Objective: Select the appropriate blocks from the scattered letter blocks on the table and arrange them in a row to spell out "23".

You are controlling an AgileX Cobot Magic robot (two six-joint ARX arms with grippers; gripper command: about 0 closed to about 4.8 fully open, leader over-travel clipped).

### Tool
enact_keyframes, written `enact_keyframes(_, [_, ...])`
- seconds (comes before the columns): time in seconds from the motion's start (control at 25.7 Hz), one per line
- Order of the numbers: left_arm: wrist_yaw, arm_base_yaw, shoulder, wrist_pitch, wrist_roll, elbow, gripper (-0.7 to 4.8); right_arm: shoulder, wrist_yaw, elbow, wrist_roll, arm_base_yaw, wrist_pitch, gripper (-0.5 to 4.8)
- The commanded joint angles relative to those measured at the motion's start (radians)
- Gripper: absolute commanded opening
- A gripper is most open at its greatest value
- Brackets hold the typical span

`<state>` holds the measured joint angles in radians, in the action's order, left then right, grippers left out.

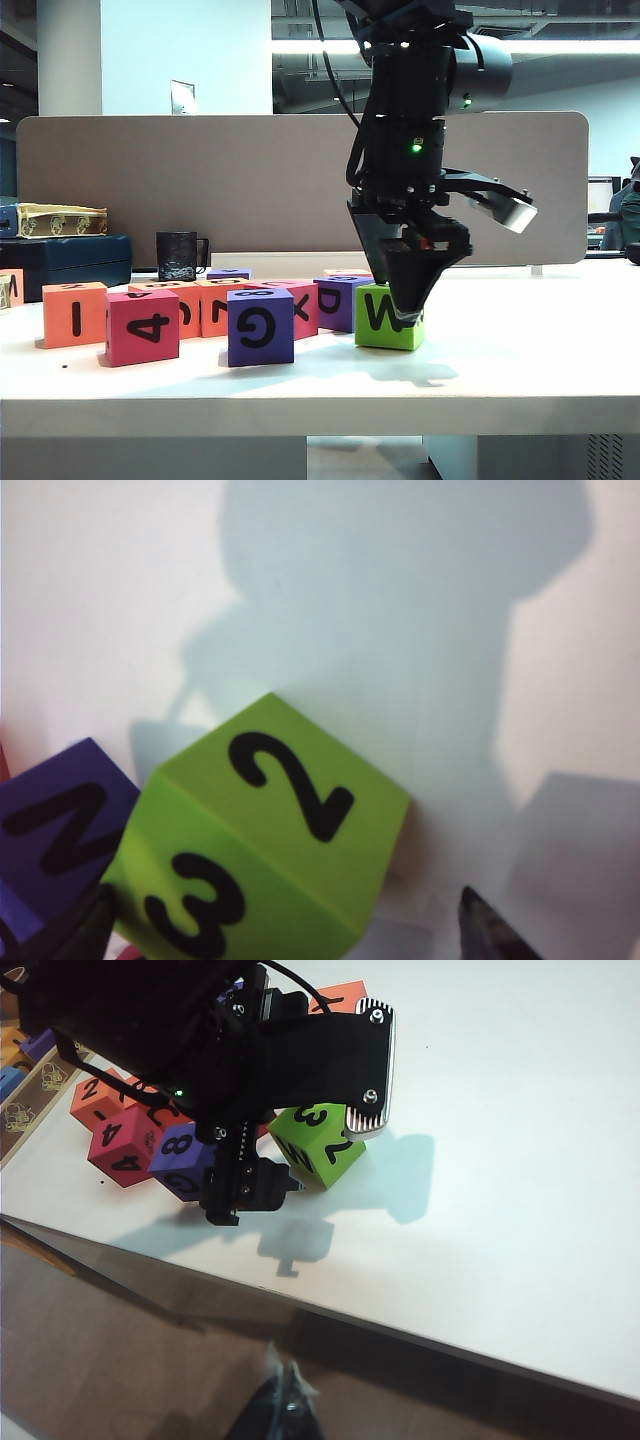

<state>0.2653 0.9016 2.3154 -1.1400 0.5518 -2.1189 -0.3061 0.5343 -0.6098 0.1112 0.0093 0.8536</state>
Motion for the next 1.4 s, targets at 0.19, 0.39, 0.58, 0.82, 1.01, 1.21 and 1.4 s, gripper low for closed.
enact_keyframes(0.19, [0.011, 0.002, -0.015, 0.006, -0.005, -0.003, 4.36, -0.001, -0.001, -0.005, 0.0, 0.0, -0.013, -0.01])
enact_keyframes(0.39, [0.026, 0.015, -0.015, 0.063, -0.066, -0.003, 4.35, -0.002, -0.002, -0.005, 0.0, 0.0, -0.013, -0.01])
enact_keyframes(0.58, [0.027, 0.009, -0.015, 0.072, 0.02, -0.003, 4.35, -0.002, -0.001, -0.005, 0.0, 0.0, -0.013, -0.01])
enact_keyframes(0.82, [-0.029, -0.015, -0.014, 0.002, 0.085, -0.002, 4.35, -0.002, -0.001, -0.005, 0.0, 0.0, -0.013, -0.01])
enact_keyframes(1.01, [-0.087, -0.024, -0.012, 0.04, 0.106, -0.002, 4.35, -0.002, -0.001, -0.005, 0.0, 0.0, -0.014, -0.01])
enact_keyframes(1.21, [-0.079, -0.023, -0.012, 0.038, 0.114, -0.002, 4.34, -0.002, -0.001, -0.006, 0.0, 0.0, -0.014, -0.01])
enact_keyframes(1.4, [-0.087, -0.026, -0.011, 0.038, 0.129, -0.002, 4.05, -0.002, -0.001, -0.005, 0.0, 0.0, -0.014, -0.01])
